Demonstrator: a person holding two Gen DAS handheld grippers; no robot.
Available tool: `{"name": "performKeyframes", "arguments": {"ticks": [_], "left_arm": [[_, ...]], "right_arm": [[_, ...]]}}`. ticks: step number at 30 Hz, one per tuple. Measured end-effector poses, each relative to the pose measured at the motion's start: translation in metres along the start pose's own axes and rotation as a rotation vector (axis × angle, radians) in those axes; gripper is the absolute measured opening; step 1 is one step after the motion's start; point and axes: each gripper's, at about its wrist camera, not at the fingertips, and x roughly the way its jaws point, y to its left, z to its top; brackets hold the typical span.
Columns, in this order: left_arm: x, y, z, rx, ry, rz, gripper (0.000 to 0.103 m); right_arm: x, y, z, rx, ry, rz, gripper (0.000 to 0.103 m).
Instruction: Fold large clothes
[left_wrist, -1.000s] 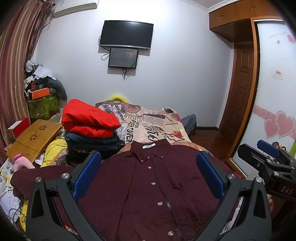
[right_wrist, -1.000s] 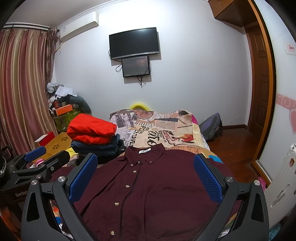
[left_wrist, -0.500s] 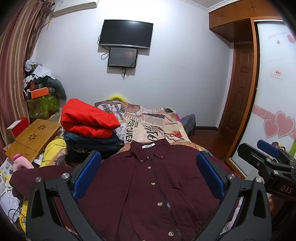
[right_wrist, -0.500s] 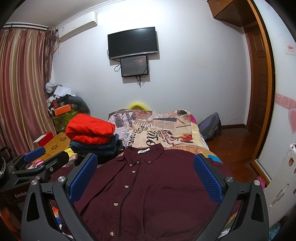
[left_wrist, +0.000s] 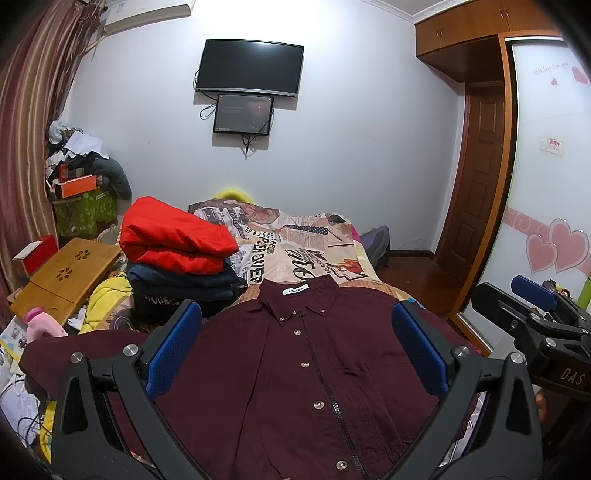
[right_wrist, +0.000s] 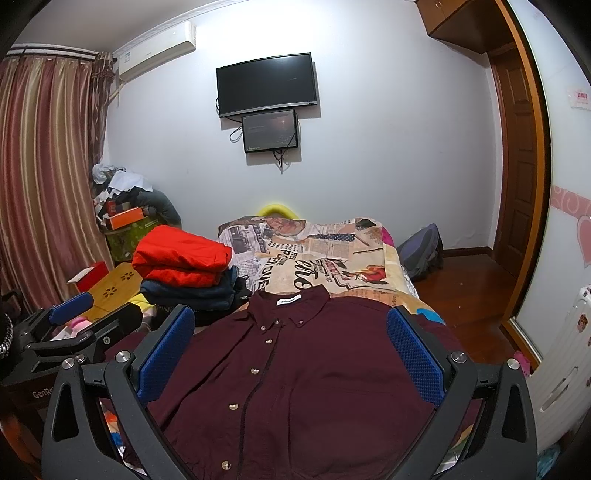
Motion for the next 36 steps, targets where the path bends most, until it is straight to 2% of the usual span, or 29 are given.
{"name": "performKeyframes", "arguments": {"ticks": [13, 26, 33, 36], "left_arm": [[0.001, 0.001, -0.001, -0.004, 0.005, 0.003, 0.103], [0.012, 0.009, -0.001, -0.013, 0.033, 0.011, 0.103], [0.026, 0.034, 0.002, -0.044, 0.037, 0.079, 0.103], [0.031, 0.056, 0.006, -0.063, 0.021, 0.163, 0.103]], "right_arm": [[-0.001, 0.001, 0.0, -0.001, 0.001, -0.001, 0.103], [0.011, 0.0, 0.002, -0.001, 0.041, -0.003, 0.103], [0.03, -0.003, 0.0, 0.005, 0.085, 0.0, 0.103], [0.039, -0.004, -0.002, 0.005, 0.107, 0.003, 0.103]]}}
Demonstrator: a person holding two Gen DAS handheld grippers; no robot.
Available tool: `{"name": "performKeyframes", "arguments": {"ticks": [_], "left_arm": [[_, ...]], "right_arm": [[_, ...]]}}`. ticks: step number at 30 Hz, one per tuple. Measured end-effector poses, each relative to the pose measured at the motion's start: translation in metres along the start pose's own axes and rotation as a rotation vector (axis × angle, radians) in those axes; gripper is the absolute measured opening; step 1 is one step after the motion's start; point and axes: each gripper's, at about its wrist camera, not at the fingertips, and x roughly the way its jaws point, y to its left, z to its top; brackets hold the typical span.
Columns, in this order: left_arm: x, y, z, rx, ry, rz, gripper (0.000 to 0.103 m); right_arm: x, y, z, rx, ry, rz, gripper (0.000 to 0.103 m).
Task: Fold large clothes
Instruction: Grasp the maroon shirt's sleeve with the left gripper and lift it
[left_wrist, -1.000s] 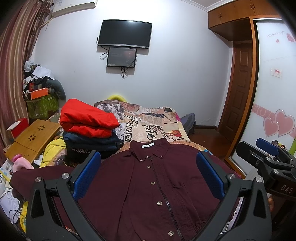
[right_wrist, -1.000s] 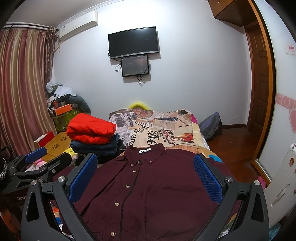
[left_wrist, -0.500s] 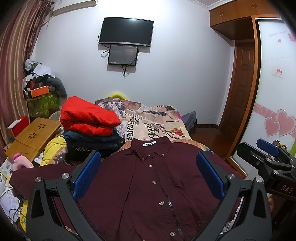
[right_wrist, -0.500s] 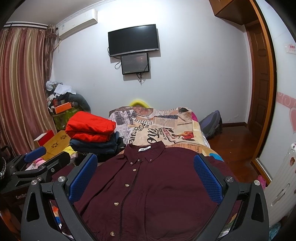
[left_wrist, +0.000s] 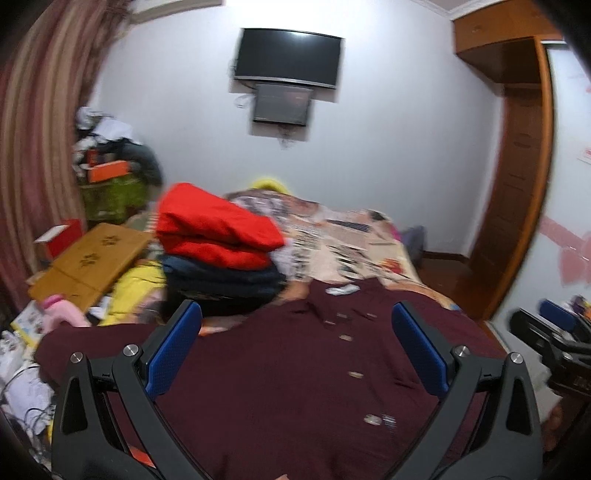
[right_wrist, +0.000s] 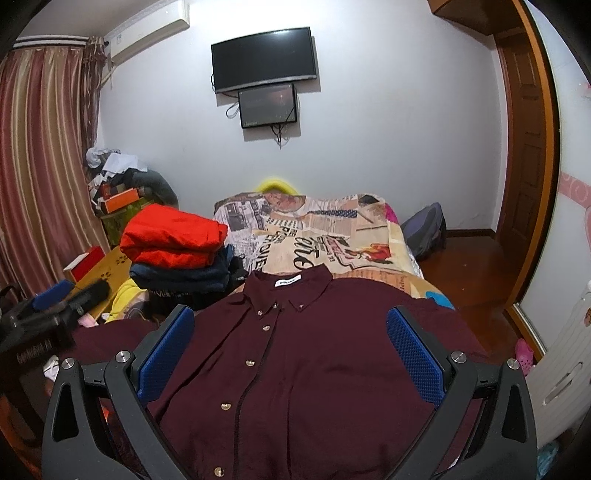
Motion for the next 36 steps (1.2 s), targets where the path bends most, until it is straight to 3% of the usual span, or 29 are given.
{"name": "performKeyframes", "arguments": {"ticks": [4, 10, 13, 18, 24, 29, 33, 36], "left_arm": [[0.009, 0.05, 0.009, -0.062, -0.02, 0.15, 0.103], [0.018, 0.152, 0.008, -0.234, -0.012, 0.391, 0.103], [0.019, 0.215, -0.01, -0.338, 0.008, 0.54, 0.103], [0.019, 0.3, -0.057, -0.462, 0.067, 0.683, 0.103], [0.032, 0.372, -0.124, -0.622, 0.221, 0.648, 0.103], [0.05, 0.404, -0.158, -0.75, 0.255, 0.557, 0.094], [0.063, 0.422, -0.166, -0.81, 0.252, 0.501, 0.084], [0.072, 0.438, -0.171, -0.855, 0.252, 0.47, 0.065]], "right_arm": [[0.014, -0.001, 0.0, -0.008, 0.031, -0.007, 0.103], [0.036, -0.002, 0.002, -0.002, 0.075, -0.004, 0.103], [0.047, 0.0, 0.004, 0.004, 0.094, 0.0, 0.103], [0.066, 0.009, 0.005, 0.003, 0.133, 0.011, 0.103], [0.083, 0.026, 0.002, -0.03, 0.184, 0.029, 0.103], [0.097, 0.038, 0.002, -0.046, 0.219, 0.047, 0.103], [0.102, 0.046, 0.003, -0.066, 0.227, 0.043, 0.103], [0.102, 0.047, 0.003, -0.07, 0.229, 0.037, 0.103]]}}
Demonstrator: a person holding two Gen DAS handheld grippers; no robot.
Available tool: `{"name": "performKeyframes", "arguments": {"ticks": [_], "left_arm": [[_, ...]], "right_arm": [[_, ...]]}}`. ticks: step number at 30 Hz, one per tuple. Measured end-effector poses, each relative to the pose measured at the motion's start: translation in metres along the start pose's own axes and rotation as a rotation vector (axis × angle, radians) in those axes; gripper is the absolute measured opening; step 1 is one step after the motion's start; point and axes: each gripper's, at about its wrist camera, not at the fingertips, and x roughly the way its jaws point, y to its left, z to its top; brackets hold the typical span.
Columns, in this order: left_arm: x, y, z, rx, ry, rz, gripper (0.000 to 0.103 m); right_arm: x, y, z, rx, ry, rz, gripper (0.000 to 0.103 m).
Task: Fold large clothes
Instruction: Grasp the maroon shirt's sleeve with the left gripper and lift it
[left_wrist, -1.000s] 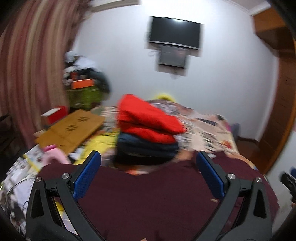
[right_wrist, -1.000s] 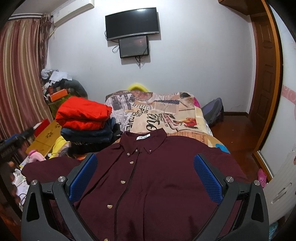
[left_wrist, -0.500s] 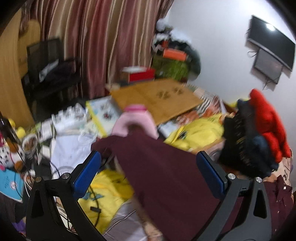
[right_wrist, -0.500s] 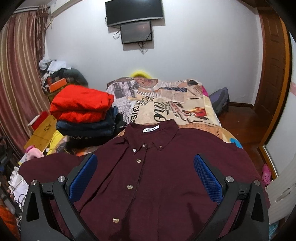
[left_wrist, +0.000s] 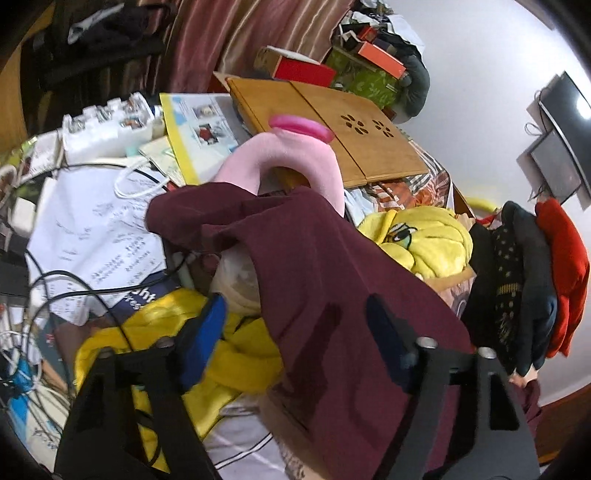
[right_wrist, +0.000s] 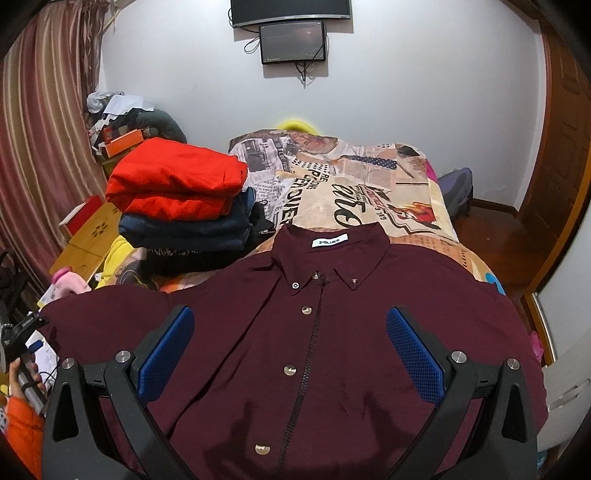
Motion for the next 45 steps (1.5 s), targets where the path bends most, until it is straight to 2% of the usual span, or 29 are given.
{"name": "performKeyframes", "arguments": {"ticks": [1, 2, 4, 7, 10, 12, 17, 19, 21, 24, 27, 32, 35, 42, 45], "left_arm": [[0.003, 0.0, 0.002, -0.005, 0.004, 0.002, 0.053], [0.004, 0.0, 0.003, -0.004, 0.006, 0.007, 0.046], [0.003, -0.005, 0.005, 0.017, -0.001, 0.019, 0.022], [-0.007, -0.02, 0.006, 0.073, -0.047, 0.05, 0.01], [-0.029, -0.041, 0.009, 0.133, -0.131, 0.06, 0.007], [-0.045, -0.057, 0.012, 0.163, -0.186, 0.03, 0.007], [-0.098, -0.131, 0.013, 0.341, -0.342, -0.024, 0.006], [-0.112, -0.154, 0.01, 0.385, -0.363, -0.082, 0.006], [-0.126, -0.181, 0.002, 0.442, -0.387, -0.078, 0.006], [-0.131, -0.198, -0.007, 0.453, -0.352, -0.153, 0.006], [-0.126, -0.208, -0.017, 0.472, -0.346, -0.128, 0.005], [-0.128, -0.197, -0.02, 0.437, -0.359, -0.13, 0.005], [-0.129, -0.18, -0.012, 0.369, -0.361, -0.106, 0.004], [-0.121, -0.141, 0.039, 0.322, -0.406, 0.076, 0.004], [-0.106, -0.13, 0.051, 0.325, -0.385, 0.13, 0.004]], "right_arm": [[0.0, 0.0, 0.0, 0.0, 0.001, -0.003, 0.103], [0.0, 0.002, 0.001, 0.0, 0.001, -0.006, 0.103], [0.0, 0.0, 0.0, 0.005, 0.001, -0.011, 0.103], [-0.001, -0.001, 0.001, 0.013, 0.0, -0.01, 0.103], [-0.003, -0.001, 0.001, 0.015, -0.007, -0.007, 0.103], [-0.005, -0.001, 0.002, 0.012, -0.015, -0.004, 0.103], [-0.011, -0.004, 0.0, 0.02, -0.032, -0.001, 0.103], [-0.014, -0.007, 0.0, 0.025, -0.04, -0.004, 0.103], [-0.018, -0.012, -0.001, 0.03, -0.05, -0.011, 0.103], [-0.021, -0.022, -0.002, 0.044, -0.059, -0.019, 0.103], [-0.025, -0.034, -0.004, 0.067, -0.067, -0.025, 0.103], [-0.032, -0.052, -0.008, 0.099, -0.077, -0.04, 0.103], [-0.034, -0.062, -0.011, 0.127, -0.082, -0.047, 0.103], [-0.033, -0.071, -0.016, 0.18, -0.072, -0.039, 0.103], [-0.032, -0.068, -0.018, 0.176, -0.067, -0.036, 0.103]]}}
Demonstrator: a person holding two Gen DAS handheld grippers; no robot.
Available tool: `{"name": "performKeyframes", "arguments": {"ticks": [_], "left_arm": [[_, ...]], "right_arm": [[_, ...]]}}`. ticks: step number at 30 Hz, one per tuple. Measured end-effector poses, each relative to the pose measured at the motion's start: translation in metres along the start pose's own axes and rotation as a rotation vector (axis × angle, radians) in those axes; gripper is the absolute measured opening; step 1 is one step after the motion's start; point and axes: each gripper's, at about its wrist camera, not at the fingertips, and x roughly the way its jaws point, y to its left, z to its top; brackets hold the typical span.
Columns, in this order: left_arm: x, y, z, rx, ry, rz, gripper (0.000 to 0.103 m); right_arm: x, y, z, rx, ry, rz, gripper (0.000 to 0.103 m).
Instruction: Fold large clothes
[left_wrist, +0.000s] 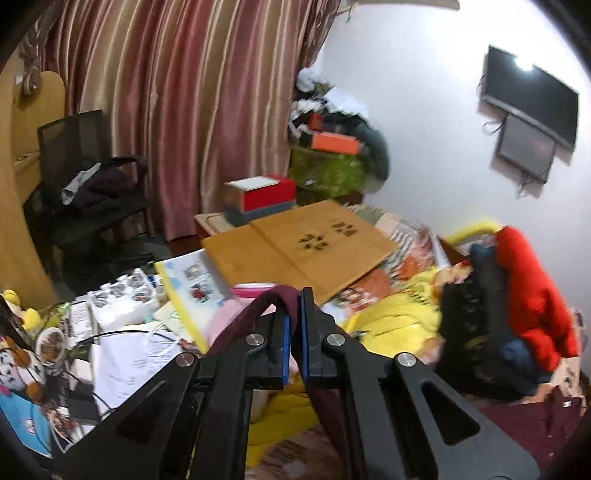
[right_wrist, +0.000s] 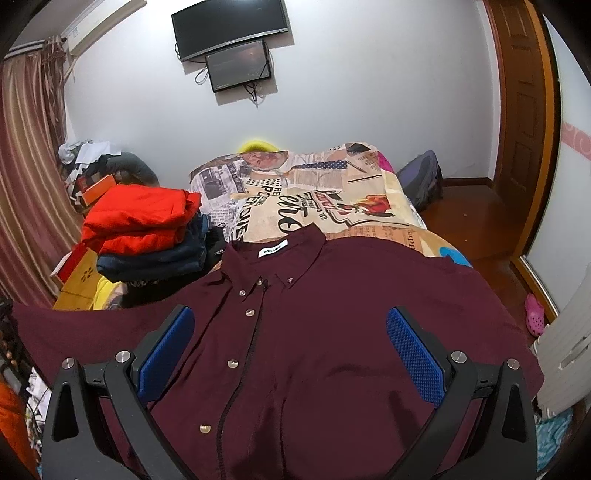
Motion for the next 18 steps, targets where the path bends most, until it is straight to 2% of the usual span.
{"name": "performKeyframes", "arguments": {"ticks": [3, 7, 10, 13, 16, 18], "left_arm": [[0.006, -0.004, -0.005, 0.017, 0.019, -0.022, 0.003], [-0.013, -0.034, -0.01, 0.08, -0.019, -0.093, 0.003], [-0.038, -0.063, -0.007, 0.121, -0.063, -0.184, 0.003], [-0.069, -0.093, -0.004, 0.149, -0.121, -0.313, 0.003], [-0.106, -0.133, -0.009, 0.225, -0.189, -0.436, 0.003], [-0.122, -0.158, -0.015, 0.267, -0.179, -0.523, 0.003]], "right_arm": [[0.002, 0.007, -0.002, -0.017, 0.008, 0.008, 0.103], [0.003, 0.014, -0.003, -0.045, 0.014, 0.006, 0.103], [0.005, 0.016, -0.003, -0.057, 0.022, 0.009, 0.103], [0.004, 0.016, -0.003, -0.066, 0.015, 0.007, 0.103], [0.002, 0.015, -0.003, -0.062, 0.009, 0.006, 0.103], [0.001, 0.011, -0.004, -0.054, 0.01, 0.005, 0.103]]}}
